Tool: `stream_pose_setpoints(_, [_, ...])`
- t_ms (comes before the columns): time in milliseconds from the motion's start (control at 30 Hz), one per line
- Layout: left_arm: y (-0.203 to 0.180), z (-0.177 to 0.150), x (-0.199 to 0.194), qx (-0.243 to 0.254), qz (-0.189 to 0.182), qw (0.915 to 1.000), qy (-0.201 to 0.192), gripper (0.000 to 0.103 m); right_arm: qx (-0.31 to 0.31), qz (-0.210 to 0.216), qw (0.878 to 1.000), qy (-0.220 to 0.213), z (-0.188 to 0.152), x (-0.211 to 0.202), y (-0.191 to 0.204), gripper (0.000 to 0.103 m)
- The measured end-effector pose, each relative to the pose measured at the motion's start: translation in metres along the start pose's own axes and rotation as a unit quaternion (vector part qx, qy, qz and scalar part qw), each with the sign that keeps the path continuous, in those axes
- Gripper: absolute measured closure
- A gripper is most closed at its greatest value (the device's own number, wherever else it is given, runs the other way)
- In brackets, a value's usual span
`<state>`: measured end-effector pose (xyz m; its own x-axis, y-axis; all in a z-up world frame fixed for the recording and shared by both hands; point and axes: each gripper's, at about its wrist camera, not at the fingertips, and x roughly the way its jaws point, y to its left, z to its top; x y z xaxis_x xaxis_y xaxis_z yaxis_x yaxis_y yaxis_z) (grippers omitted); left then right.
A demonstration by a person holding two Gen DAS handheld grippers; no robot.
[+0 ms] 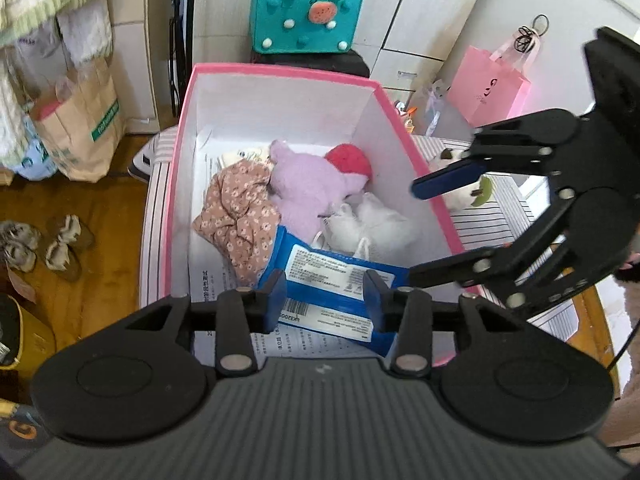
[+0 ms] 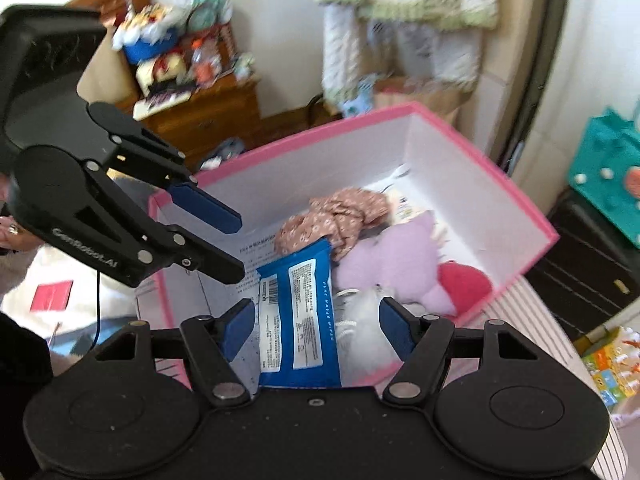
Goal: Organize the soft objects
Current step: 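Open the left tool to drop the wipes packet into the box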
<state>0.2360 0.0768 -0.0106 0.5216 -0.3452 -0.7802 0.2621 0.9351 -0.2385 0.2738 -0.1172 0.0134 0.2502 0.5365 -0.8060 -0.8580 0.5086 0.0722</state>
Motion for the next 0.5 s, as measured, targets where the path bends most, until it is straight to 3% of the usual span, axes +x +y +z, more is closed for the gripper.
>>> stream_pose_setpoints(267, [-0.034,-0.007,-0.033,0.040,0.017,0.9989,-0.017,0.056,0.015,-0.041,0.998,-0.054,-0.024,-0.053,0.028,0.030])
stream_pose_setpoints(500, [-0.064,-0.020,-0.059,0.066,0.025,0.9971,-0.028,0.054,0.012,-0.030,0.995,-0.093,-0.046,-0.093,0.051,0.030])
